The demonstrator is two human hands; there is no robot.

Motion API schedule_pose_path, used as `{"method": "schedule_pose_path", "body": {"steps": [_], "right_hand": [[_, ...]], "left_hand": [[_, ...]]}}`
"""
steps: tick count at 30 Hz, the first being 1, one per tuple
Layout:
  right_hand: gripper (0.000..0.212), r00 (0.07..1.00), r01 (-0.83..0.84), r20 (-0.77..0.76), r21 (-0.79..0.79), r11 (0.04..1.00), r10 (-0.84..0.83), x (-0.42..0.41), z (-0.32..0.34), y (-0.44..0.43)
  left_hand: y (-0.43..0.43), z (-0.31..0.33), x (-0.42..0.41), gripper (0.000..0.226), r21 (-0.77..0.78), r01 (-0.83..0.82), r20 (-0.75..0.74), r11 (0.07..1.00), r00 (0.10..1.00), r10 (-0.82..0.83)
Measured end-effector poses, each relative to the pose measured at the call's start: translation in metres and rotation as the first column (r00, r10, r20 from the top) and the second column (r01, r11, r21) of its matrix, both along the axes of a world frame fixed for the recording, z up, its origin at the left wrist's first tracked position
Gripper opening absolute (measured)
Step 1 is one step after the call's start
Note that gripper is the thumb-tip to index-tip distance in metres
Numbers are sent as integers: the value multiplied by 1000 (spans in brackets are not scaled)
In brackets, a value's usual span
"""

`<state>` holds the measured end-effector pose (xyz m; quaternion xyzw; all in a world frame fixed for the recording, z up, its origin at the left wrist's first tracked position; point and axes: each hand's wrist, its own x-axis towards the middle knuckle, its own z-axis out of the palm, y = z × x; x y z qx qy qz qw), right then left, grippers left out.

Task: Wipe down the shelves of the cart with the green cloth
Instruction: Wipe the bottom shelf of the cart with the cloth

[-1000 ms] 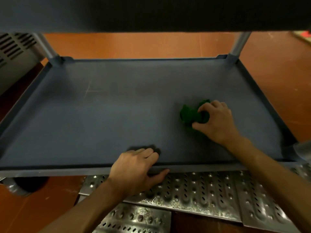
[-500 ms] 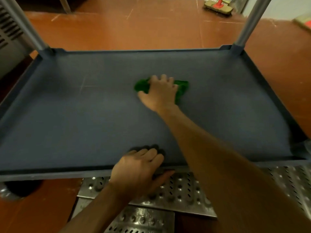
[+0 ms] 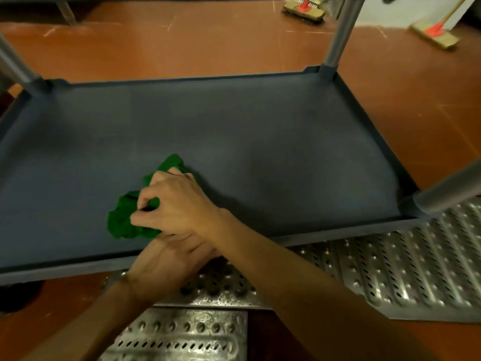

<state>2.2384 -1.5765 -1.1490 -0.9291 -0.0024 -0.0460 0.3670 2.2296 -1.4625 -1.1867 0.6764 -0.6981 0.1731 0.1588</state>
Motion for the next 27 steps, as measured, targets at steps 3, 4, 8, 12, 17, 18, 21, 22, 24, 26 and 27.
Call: {"method": "schedule_pose_path", "body": {"steps": [3,4,8,12,17,18,21,22,24,26,27], "right_hand": [[17,1000,8,-27,46,999,-6,-11,7,-7],[17,999,6,-33,59,998,-4,-14,7,-11],[16,1000,2,-24,57,998,-1,-22,4,-19],[23,999,3,44,-27,1000,-1,-28,-1,-19],[19,987,54,155,-42,998,-47,-49,-11,-27],[18,983,69,174,-42,997,-61,-53,-12,-29],[15,973,101,214,-41,994,-90,-62,-16,-35],[15,970,108,225,-35,994,-97,-67,-17,-39],[15,962,129,245,-13,992,-122,-80,-19,-52],[17,958,152,245,-5,988,-146,-97,-19,-69],[18,961,159,232,-21,987,-150,-106,-19,-80]], "left_hand": [[2,-1,-2,42,29,14,-62,999,998,-12],[6,-1,-4,40,37,-17,-60,999,998,19],[29,5,-7,29,43,-194,64,980,979,191],[39,13,1,21,-14,-233,-11,972,972,233],[35,10,-2,20,-24,-182,7,983,983,183],[36,9,-1,19,-6,-172,12,985,985,173],[38,9,3,18,27,-161,11,987,987,160],[39,10,4,21,26,-177,2,984,984,177],[40,11,7,30,31,-208,-30,978,977,209],[42,10,7,34,52,-220,-78,974,971,224],[43,10,6,33,60,-224,-102,973,968,229]]}}
